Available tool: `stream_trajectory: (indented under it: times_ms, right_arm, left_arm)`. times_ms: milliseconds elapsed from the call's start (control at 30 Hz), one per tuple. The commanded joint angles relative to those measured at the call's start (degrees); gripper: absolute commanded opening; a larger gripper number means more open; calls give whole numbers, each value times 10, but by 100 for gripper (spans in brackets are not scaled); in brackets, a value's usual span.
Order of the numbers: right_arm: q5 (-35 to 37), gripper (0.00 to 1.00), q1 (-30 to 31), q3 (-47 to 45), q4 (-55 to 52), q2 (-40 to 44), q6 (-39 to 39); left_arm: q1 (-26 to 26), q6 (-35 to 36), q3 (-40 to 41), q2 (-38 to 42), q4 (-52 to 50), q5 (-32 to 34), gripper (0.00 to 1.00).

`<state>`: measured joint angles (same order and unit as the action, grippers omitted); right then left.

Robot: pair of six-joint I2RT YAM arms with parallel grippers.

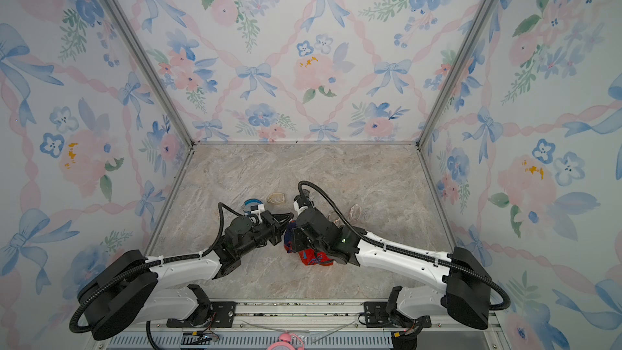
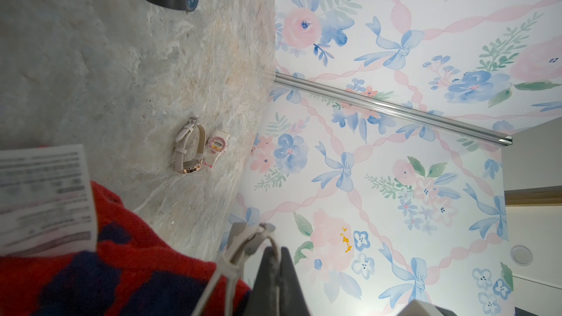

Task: Wipe the watch dial
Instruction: Wipe the dirt from the watch dial.

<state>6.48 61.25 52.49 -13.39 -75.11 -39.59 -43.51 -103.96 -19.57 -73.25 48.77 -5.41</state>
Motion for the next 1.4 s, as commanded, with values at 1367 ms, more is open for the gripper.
stream_trajectory:
  times_ms: [1367]
  right_arm:
    - [-12,0,7,-4,19,-10,-14]
  left_arm:
    - [-6,5,-3,10,13,-3,0]
